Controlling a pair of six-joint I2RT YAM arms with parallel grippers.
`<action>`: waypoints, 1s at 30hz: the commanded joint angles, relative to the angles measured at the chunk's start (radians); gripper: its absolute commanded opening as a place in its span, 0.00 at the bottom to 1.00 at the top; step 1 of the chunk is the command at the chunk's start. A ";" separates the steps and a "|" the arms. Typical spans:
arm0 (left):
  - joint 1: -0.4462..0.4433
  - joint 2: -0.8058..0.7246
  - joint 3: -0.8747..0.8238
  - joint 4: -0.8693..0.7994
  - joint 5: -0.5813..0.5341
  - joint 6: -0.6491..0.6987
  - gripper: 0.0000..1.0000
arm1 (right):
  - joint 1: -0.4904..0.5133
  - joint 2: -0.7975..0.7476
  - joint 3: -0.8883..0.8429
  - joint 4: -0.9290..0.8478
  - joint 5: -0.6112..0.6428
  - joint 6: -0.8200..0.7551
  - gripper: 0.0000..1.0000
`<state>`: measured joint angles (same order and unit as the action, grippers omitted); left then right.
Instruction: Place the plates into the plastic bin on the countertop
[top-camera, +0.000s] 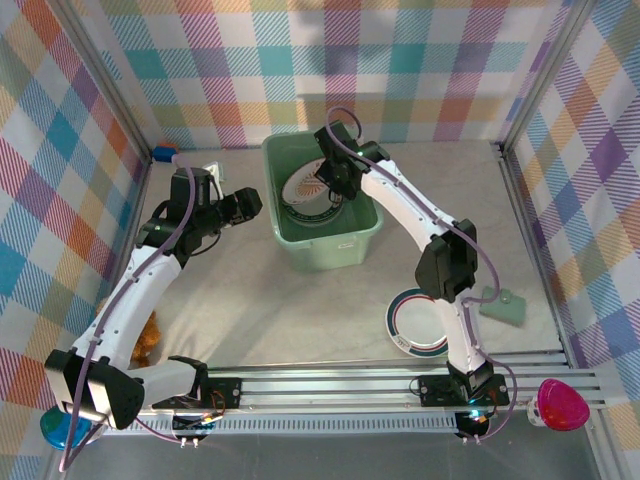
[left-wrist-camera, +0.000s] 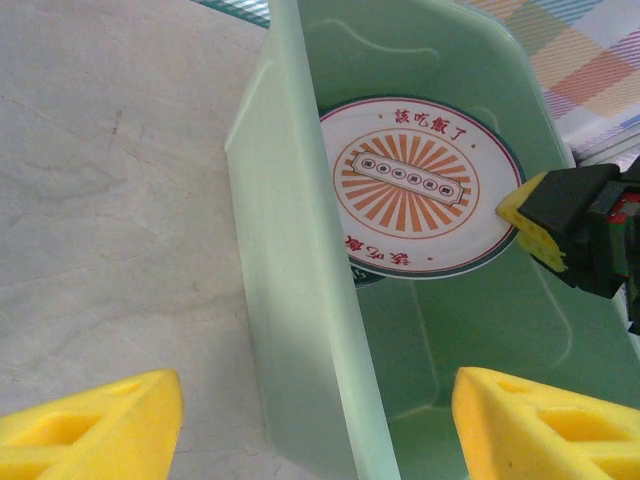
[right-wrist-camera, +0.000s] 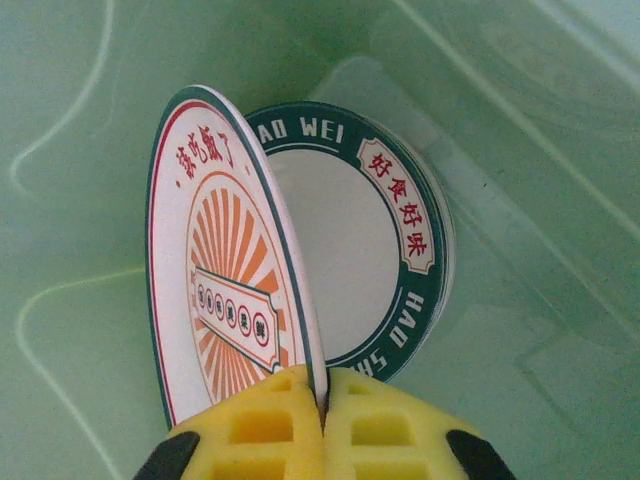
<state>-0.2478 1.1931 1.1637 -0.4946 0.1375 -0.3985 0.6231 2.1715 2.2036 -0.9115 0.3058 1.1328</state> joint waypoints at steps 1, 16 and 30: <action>0.016 -0.007 -0.028 -0.003 0.014 0.020 0.72 | 0.010 0.029 0.052 -0.009 0.029 0.054 0.00; 0.036 -0.044 -0.050 -0.022 0.018 0.026 0.72 | 0.036 0.132 0.103 -0.001 0.091 0.165 0.00; 0.040 -0.096 -0.078 -0.026 0.019 0.017 0.72 | 0.042 0.171 0.083 -0.023 0.085 0.276 0.00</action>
<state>-0.2192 1.1236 1.0985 -0.5163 0.1417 -0.3950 0.6559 2.3146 2.2688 -0.9146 0.3859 1.3624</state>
